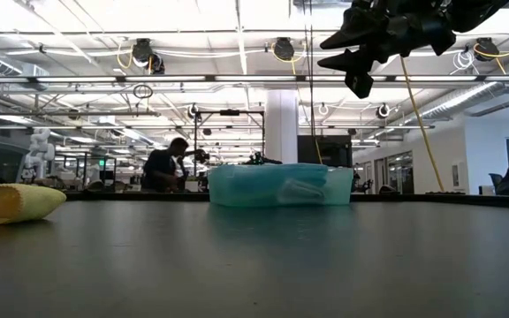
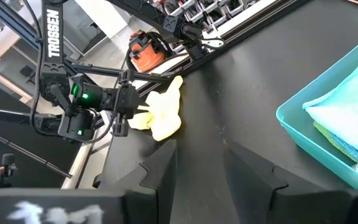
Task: Fold microfiber towels
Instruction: Fold the yellow microfiber towel
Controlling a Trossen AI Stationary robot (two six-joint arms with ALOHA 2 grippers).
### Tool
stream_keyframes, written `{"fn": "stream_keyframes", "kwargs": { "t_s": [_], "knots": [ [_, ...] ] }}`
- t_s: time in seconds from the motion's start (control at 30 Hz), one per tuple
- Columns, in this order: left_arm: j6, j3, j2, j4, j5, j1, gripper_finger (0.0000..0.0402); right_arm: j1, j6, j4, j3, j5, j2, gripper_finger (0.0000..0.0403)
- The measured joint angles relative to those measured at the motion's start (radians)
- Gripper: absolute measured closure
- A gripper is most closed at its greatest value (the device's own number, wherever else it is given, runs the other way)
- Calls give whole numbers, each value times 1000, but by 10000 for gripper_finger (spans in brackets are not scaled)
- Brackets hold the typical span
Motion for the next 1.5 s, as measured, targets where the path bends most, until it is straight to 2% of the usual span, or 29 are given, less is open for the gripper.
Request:
{"fn": "stream_keyframes", "kwargs": {
  "t_s": [0.43, 0.73, 1.03, 1.5],
  "knots": [
    [43, 13, 7, 17, 18, 28, 330, 0, 26, 0, 0, 0, 0, 282],
    [50, 13, 7, 0, -54, 30, 330, 0, 26, 1, 0, 4, 0, 282],
    [51, 9, 8, -75, -36, 30, 330, 0, 26, 1, 0, 4, 0, 282],
    [41, 9, 8, -75, -48, 30, 333, 0, 26, 1, 0, 4, 0, 282]
  ]
}}
